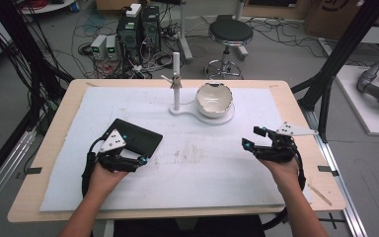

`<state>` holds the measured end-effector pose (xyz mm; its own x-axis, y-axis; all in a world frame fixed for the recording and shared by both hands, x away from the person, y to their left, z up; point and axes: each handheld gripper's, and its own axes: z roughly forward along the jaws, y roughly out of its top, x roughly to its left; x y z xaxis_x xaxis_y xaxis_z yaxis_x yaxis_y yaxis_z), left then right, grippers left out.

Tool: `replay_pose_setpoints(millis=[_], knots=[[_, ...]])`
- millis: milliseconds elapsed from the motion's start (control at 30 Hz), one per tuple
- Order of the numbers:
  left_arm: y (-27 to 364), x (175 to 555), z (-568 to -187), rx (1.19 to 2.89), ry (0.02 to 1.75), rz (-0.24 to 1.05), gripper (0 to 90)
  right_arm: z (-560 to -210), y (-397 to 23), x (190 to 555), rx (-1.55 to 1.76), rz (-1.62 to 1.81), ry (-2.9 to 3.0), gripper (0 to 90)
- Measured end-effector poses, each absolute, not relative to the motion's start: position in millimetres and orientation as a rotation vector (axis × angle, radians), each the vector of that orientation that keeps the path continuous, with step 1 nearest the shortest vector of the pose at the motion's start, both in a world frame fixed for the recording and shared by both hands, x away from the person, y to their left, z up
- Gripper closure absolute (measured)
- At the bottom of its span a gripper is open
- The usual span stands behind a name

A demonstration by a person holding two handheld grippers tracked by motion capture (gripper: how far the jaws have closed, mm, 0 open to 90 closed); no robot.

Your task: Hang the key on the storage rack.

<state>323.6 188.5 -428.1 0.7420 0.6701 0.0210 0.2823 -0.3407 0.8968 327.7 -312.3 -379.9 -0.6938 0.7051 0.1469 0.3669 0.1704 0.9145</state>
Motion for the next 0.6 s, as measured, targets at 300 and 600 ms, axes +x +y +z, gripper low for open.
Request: replay_pose_setpoints(millis=[300,600], knots=[[185.2,321.9,-427.2,1.923,0.704,0.468,15.0,-399.4,-312.7,334.1,1.094,1.483,2.179,20.5],[187.2,322.4,-427.7,1.927,0.708,0.459,15.0,-400.4,-314.5,335.2,1.095,1.474,2.187,19.8]])
